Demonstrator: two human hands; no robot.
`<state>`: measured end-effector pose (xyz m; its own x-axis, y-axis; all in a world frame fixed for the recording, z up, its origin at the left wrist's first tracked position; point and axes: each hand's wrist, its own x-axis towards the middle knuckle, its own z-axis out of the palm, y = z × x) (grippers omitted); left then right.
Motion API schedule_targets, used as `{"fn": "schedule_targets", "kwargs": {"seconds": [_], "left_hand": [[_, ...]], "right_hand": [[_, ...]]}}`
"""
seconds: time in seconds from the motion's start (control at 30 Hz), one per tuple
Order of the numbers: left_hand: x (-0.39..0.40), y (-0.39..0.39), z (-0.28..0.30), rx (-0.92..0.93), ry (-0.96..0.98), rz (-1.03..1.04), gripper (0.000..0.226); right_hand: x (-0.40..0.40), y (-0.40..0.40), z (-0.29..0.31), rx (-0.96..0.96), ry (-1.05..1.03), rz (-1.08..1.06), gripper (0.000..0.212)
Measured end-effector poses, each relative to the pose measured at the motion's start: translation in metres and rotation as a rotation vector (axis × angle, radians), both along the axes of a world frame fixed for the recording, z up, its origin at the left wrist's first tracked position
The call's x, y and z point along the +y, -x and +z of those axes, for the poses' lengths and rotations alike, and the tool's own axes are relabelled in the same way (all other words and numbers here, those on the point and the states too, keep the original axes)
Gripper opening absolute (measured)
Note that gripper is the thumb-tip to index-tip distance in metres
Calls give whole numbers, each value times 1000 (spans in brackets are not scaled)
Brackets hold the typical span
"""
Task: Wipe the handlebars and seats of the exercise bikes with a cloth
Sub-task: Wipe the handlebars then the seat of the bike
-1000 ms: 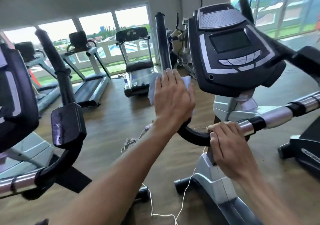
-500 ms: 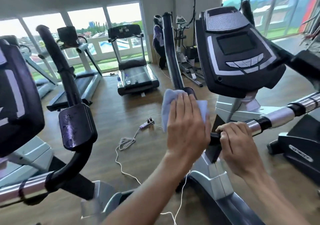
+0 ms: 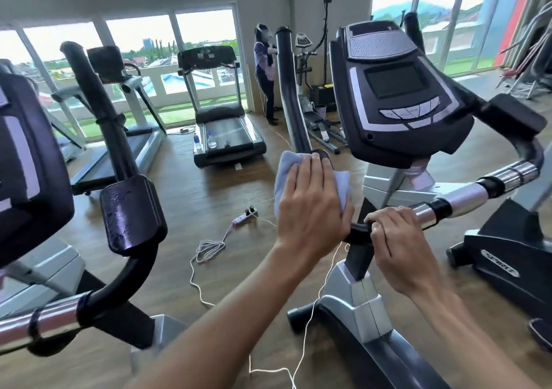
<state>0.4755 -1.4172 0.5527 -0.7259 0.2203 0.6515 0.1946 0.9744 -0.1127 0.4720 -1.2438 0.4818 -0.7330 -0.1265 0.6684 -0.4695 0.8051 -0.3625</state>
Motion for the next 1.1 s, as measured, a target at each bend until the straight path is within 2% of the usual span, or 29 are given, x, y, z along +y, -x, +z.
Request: {"fn": "schedule_targets", "kwargs": {"seconds": [0.13,0.2,0.27,0.4,0.6,0.73,0.8,0.87,0.9,0.97,1.03,1.1], "left_hand": [[-6,49,39,-28,1,116,70],[-2,49,39,-33,-8,145,69],[2,29,23,5,-45,75,66],[-7,2,-10,121,12,-61,62],[-10,40,28,46,-53,-40,63],[-21,52,51,-10,-167,-54,40],[-27,57,68,-52,-311,-55,32],[-27,55,81,-19,-468,-86,27],[-23,48,84,15,-535,-98,26],[-8,31,84,57,-674,-186,29],[13,13,78,4,-854,-375,33],[36,-2,70,-94,-994,-529,35]], "right_hand": [[0,0,1,21,-3,6,37],[0,0,0,23,-3,1,37],[-1,1,0,32,4,-9,37],[-2,3,-4,57,10,-32,35],[-5,6,-2,51,19,-36,35],[-5,1,3,30,6,-16,38],[-3,-1,6,-40,2,7,41],[-3,-3,14,-158,45,42,41],[-4,-6,20,-225,139,65,40],[-6,-17,34,-322,504,117,39],[-10,-31,44,-373,928,192,44],[-11,-45,51,-455,1294,354,53]]}}
